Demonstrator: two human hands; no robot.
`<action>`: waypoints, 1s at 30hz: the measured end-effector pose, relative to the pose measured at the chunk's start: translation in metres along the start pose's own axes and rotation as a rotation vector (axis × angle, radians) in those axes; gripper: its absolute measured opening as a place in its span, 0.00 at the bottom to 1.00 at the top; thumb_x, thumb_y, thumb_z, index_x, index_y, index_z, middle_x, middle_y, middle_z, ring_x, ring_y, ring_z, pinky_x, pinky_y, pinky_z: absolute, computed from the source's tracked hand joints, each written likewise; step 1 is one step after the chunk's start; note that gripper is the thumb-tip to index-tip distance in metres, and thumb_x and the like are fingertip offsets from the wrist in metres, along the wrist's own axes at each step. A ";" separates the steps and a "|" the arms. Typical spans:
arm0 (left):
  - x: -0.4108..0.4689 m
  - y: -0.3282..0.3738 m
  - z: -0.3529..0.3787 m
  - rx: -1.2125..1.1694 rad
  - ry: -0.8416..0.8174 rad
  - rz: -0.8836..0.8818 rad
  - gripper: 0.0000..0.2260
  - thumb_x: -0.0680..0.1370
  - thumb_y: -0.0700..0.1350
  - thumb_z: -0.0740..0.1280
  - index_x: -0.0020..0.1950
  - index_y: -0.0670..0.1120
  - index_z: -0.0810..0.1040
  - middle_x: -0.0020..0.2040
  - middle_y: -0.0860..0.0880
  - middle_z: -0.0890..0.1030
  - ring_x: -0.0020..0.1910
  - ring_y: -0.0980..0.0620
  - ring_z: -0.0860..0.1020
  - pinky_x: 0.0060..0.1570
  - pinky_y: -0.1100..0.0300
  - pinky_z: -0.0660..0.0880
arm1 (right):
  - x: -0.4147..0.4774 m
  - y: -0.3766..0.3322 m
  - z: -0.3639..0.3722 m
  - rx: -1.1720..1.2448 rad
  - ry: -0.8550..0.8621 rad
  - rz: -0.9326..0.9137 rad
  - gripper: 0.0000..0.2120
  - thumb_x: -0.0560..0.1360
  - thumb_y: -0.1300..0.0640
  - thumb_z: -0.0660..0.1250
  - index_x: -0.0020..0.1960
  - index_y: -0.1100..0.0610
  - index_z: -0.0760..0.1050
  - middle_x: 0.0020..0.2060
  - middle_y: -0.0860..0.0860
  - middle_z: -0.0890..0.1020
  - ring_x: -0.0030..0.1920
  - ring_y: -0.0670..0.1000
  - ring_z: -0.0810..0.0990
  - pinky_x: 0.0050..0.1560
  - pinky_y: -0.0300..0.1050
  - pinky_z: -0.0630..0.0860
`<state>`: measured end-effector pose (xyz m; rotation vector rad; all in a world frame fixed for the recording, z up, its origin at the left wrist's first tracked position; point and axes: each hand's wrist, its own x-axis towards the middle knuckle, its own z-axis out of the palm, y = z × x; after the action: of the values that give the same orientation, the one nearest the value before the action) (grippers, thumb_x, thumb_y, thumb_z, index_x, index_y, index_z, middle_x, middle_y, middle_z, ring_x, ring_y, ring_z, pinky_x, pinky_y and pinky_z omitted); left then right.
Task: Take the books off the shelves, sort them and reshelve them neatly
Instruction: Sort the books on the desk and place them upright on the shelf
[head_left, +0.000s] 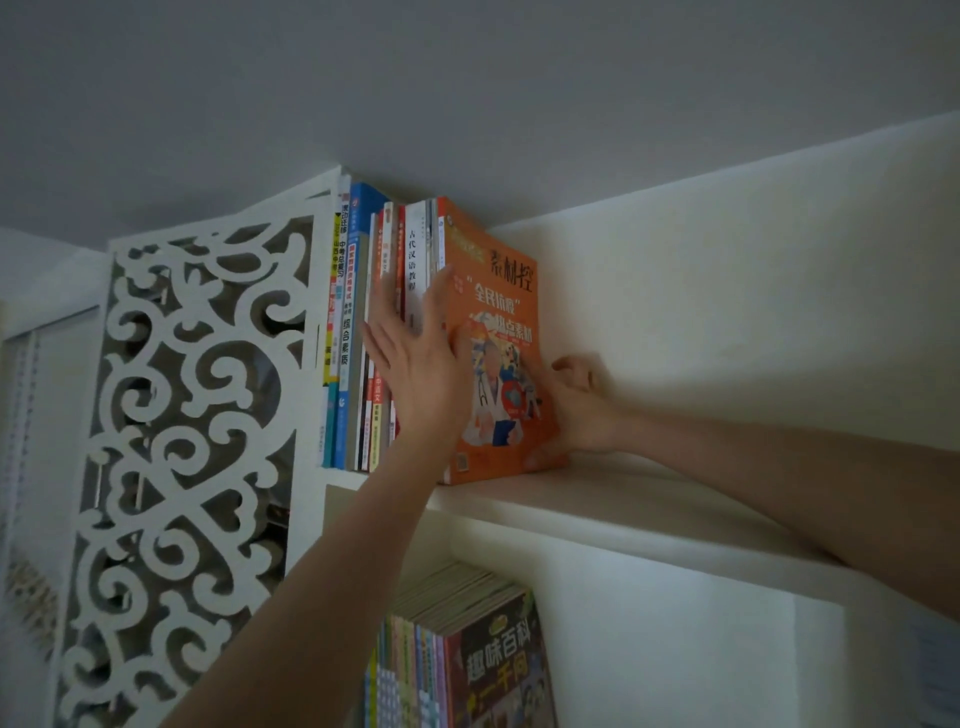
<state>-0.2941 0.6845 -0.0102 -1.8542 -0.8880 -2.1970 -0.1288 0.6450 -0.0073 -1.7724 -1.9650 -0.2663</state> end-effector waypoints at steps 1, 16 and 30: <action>0.001 -0.003 -0.001 0.035 -0.040 0.038 0.24 0.80 0.50 0.59 0.75 0.58 0.57 0.77 0.42 0.45 0.76 0.44 0.41 0.73 0.40 0.42 | 0.000 0.001 0.000 0.013 -0.010 0.009 0.71 0.48 0.33 0.74 0.75 0.43 0.30 0.73 0.58 0.52 0.74 0.58 0.44 0.74 0.48 0.51; -0.021 -0.015 -0.028 0.441 -0.511 0.336 0.38 0.71 0.60 0.69 0.76 0.59 0.52 0.74 0.44 0.28 0.69 0.46 0.25 0.70 0.35 0.37 | -0.016 -0.002 -0.002 0.204 -0.082 -0.018 0.61 0.68 0.59 0.77 0.75 0.50 0.28 0.73 0.53 0.57 0.73 0.49 0.52 0.68 0.34 0.54; -0.063 0.081 -0.049 -0.086 -0.434 0.244 0.35 0.69 0.43 0.74 0.73 0.55 0.64 0.77 0.42 0.45 0.76 0.41 0.45 0.72 0.38 0.49 | -0.125 -0.045 -0.081 0.149 0.028 -0.033 0.61 0.66 0.57 0.78 0.75 0.44 0.30 0.71 0.53 0.56 0.64 0.52 0.67 0.49 0.24 0.71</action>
<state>-0.2845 0.5770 -0.0442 -2.3878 -0.5871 -1.7469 -0.1490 0.4924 0.0119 -1.6347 -1.9435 -0.1503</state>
